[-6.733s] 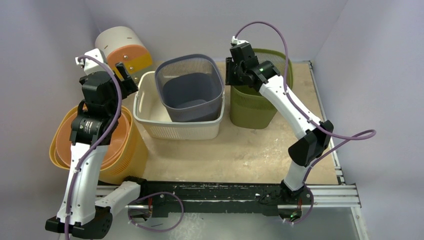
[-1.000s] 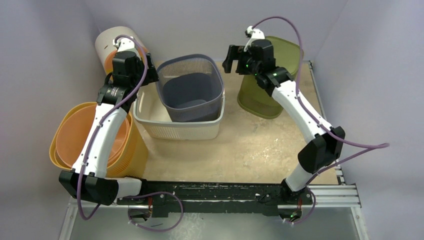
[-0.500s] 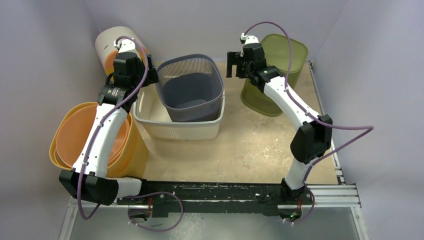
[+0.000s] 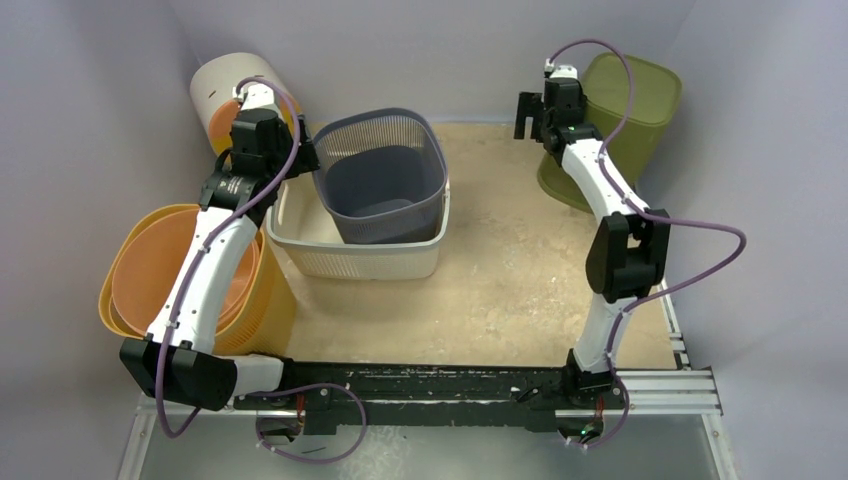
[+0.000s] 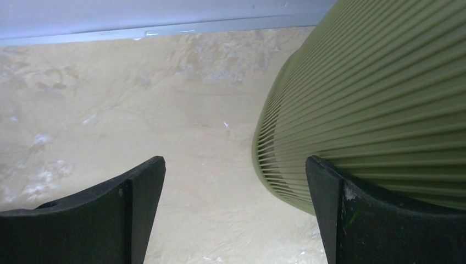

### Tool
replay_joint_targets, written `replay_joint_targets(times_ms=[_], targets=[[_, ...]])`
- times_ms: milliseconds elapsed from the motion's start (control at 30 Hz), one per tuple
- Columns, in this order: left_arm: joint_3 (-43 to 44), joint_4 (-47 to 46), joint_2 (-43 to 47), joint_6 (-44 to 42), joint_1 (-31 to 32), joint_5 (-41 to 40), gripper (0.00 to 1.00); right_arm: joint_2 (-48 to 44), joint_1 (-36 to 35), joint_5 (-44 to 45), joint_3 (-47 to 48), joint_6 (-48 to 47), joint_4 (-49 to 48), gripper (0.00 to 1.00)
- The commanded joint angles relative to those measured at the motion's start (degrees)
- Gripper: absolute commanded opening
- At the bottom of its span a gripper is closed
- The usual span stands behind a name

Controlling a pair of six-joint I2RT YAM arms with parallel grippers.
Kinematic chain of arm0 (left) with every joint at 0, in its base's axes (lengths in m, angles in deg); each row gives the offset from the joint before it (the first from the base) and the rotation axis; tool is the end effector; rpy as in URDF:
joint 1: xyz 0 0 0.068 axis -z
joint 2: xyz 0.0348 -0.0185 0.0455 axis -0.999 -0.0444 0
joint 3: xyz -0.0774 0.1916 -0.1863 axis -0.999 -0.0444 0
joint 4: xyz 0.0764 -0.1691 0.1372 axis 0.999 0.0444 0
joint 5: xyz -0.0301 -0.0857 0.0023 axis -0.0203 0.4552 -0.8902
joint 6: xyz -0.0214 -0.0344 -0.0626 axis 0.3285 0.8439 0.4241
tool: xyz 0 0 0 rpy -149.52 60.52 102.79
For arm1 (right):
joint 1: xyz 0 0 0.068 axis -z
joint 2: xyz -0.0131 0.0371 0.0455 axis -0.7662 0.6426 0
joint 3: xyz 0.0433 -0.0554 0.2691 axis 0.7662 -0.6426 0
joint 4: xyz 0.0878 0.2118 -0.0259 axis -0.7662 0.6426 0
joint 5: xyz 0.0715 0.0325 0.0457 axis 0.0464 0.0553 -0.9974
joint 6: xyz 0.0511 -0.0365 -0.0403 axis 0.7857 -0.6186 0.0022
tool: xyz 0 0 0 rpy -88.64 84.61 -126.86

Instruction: Turn the large container upside down

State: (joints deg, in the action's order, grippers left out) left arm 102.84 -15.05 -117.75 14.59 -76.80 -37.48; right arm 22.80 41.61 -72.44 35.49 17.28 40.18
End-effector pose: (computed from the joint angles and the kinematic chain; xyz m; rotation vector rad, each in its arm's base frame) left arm 0.2658 -0.0324 0.4000 -0.3373 1.9939 -0.0529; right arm 0.4507 0.0494 0.3367 0.1671 1.9560 -0.0877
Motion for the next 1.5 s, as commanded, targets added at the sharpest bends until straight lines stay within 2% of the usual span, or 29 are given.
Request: replay_joint_targets(times_ms=[0, 200, 433, 633, 733, 867, 1067, 1167, 1300, 1467], targets=[[-0.32, -2.73, 0.16, -0.06, 0.24, -0.18, 0.77, 1.01, 1.84, 1.13, 1.92, -3.31, -4.76, 1.0], [-0.29, -3.23, -1.13, 0.19, 0.24, 0.65, 0.77, 0.69, 2.34, 4.18, 1.73, -6.4, -5.01, 1.0], [0.82, -3.11, -2.08, 0.15, 0.24, 0.89, 0.79, -7.0, 0.99, -4.28, 0.89, -4.36, -1.51, 1.0], [2.42, -1.36, -2.05, -0.3, 0.24, 0.47, 0.82, -13.54, -9.22, -3.93, 0.78, -4.96, 2.53, 1.0], [3.17, -0.78, -1.62, -0.24, 0.24, 0.62, 0.82, -15.49, -14.97, -5.75, 1.21, -3.52, 4.43, 0.97], [4.16, -0.74, -0.29, 0.67, 0.24, 1.48, 0.82, -16.25, -21.71, -8.6, 3.41, -2.08, 6.76, 0.93], [5.26, -1.61, 2.69, 1.78, 0.24, 2.3, 0.84, -15.68, -30.09, -11.9, 8.12, -4.98, 9.04, 0.9], [6.44, 0.29, 3.56, 1.9, 0.24, -0.18, 0.84, -14.71, -34.15, -13.51, 10.96, -6.79, 10.42, 0.88], [9.05, 5.24, 4.37, 1.18, 0.24, -7.83, 0.84, -12.19, -40.24, -14.22, 14.75, -9.6, 13.21, 0.88], [9.22, 8.04, 7.13, 0.15, 0.24, -12.9, 0.85, -8.28, -44.92, -18.87, 17.95, -9.17, 14.7, 0.86]])
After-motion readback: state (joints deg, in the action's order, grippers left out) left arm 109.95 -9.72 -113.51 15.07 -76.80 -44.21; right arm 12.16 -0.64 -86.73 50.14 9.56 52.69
